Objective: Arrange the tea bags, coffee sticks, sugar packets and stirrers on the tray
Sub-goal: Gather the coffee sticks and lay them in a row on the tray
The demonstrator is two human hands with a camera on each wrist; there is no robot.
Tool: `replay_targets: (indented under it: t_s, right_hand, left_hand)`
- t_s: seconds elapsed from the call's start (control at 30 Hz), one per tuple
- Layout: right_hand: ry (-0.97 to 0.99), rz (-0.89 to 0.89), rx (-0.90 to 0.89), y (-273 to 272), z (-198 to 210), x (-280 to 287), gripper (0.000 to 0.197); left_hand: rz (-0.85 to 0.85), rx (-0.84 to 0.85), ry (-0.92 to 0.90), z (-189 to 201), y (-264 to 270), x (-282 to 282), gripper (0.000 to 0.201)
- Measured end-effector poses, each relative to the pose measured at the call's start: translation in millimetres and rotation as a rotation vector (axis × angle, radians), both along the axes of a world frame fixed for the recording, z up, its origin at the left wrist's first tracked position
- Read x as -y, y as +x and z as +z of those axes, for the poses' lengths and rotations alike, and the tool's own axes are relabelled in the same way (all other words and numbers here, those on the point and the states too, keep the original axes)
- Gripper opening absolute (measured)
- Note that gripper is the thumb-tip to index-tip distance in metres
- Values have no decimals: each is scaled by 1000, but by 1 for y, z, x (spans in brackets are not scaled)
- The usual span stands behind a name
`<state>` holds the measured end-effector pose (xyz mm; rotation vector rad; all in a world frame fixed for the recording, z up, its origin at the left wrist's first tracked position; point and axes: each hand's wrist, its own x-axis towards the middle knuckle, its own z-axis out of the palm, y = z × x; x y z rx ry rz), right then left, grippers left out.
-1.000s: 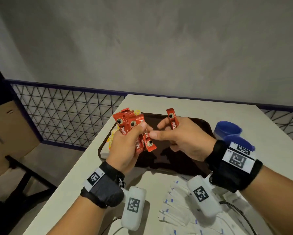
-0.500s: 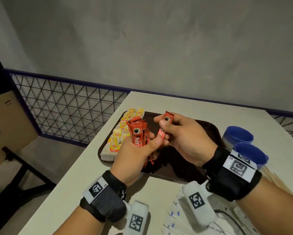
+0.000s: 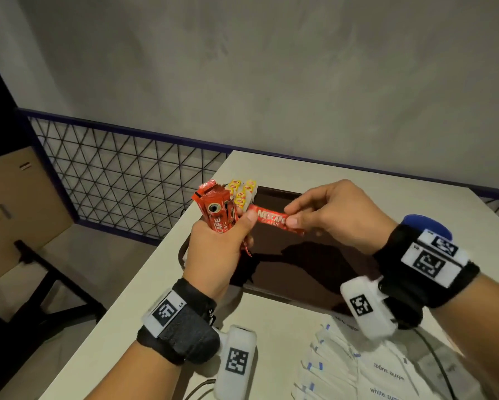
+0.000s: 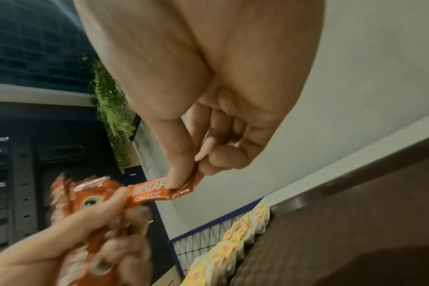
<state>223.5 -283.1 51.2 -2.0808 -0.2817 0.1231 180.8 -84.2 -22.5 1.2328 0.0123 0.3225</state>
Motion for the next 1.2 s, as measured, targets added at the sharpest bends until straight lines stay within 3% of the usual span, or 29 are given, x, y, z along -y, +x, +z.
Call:
replay_targets:
  t_s: [0.27,0.43,0.63,0.83,1.0,1.07,1.2]
  right_hand:
    - [-220,-179,81,110,-8,2,11]
    - [-464,-199,85,161,-35,-13,9]
    - [-606,-232,70,184,-62,-23,10]
    - [-692,-247,74,196,-62,-31,24]
    - [-640,-236,30,198,-63,-29,22]
    - [-712,-243,63,195,-61,-30,32]
    - [-582,-255,126,182,-44,-27,27]
  left_hand:
    - [-124,-105,-414,9,0,0,31]
    - [-91,-159,-378,2,5,-7,47]
    - [-218,-144,-342,-2,5,-11,15]
    - [-181,-150,-342,-8,8,-8,22]
    - [-155,-170,-376,-6,10,-10,29]
    - [-151,-178,-382,-5,9,-10,28]
    - [-162,-187,-403,-5,8,-9,12]
